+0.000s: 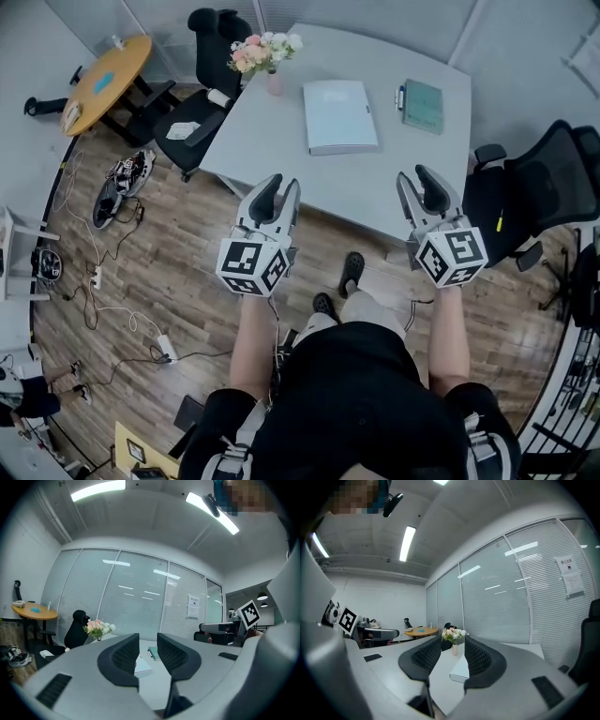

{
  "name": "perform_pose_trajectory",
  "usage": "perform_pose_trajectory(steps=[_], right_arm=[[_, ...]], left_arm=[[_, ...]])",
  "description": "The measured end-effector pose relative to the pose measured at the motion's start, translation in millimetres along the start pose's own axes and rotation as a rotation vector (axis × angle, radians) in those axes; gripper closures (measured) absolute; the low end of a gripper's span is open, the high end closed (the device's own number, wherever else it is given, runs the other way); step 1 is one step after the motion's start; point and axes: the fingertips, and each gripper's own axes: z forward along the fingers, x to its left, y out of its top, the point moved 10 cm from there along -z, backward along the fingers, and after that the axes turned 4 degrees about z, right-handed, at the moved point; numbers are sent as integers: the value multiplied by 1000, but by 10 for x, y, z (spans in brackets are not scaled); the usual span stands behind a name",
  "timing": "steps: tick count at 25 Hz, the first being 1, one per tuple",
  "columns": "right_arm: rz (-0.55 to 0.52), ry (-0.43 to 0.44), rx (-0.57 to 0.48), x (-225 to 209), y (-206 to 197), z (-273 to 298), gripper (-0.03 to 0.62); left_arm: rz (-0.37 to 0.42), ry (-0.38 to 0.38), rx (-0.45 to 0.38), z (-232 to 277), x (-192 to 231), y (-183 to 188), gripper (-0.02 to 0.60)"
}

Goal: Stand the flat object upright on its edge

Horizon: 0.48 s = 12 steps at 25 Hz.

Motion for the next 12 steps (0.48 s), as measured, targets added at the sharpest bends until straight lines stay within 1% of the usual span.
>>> perform_pose_trajectory(steps=[3,7,12], right_arm=[[12,-4,5,-133,-43,155,413],[25,8,0,-274,-46,373,410],[36,33,-14,-492,38,741,402]], left_arm=[[5,-8,14,177,55,-46,454],[4,-4,23,377,149,-47,442],[18,16,32,706,320,70,433]])
